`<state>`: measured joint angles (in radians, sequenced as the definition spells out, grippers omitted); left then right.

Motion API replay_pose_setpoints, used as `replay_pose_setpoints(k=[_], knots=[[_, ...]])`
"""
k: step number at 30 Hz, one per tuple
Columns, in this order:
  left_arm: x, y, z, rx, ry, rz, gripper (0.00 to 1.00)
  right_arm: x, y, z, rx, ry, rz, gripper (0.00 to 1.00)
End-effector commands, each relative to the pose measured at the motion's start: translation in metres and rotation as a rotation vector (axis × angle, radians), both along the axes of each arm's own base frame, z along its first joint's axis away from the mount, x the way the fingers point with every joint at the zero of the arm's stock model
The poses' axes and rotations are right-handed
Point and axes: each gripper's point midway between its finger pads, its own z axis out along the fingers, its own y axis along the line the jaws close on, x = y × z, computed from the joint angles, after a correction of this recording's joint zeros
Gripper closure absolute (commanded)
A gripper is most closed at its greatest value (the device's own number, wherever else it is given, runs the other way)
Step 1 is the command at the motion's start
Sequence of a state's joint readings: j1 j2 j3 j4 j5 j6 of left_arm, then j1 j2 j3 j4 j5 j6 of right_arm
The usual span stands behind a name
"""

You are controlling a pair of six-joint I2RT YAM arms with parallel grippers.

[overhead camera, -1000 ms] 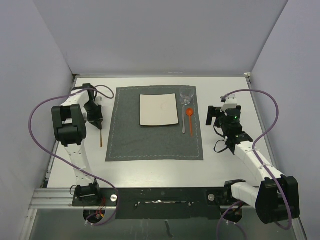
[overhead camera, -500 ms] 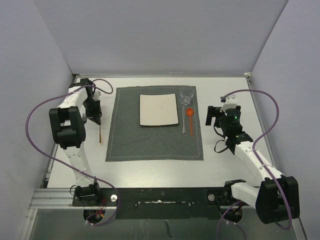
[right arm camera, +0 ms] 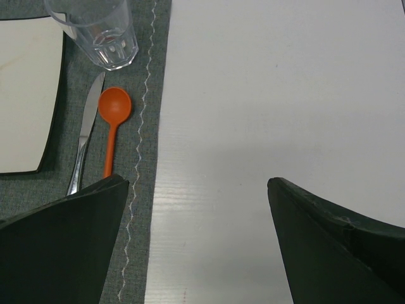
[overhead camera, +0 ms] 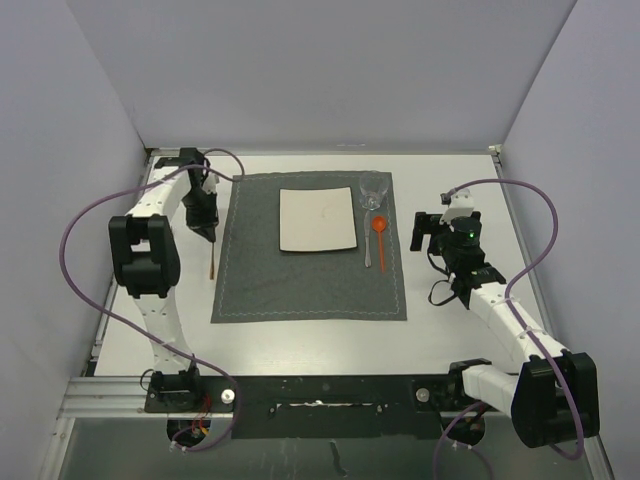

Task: Set the dinner table for one person
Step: Pick up the fork at the center of the board, then place the fork on the napkin.

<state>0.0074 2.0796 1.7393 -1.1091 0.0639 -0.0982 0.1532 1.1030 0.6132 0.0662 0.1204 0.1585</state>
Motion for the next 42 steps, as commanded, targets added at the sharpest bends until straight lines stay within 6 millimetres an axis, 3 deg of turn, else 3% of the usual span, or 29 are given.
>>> replay_pose_setpoints(k=[1,12,42], knots=[[0.015,-0.013,0.048,0.004,-0.124,-0.003,1.0,0.01,0.005,0.042,0.021,-0.119,0.008,0.02],[0.019,-0.043,0.047,0.012,-0.113,-0.02,1.0,0.005,0.003,0.042,0.009,-0.111,0.01,0.02],[0.041,-0.099,0.002,-0.001,-0.051,-0.044,1.0,-0.003,0.001,0.04,0.0,-0.092,0.006,0.02]])
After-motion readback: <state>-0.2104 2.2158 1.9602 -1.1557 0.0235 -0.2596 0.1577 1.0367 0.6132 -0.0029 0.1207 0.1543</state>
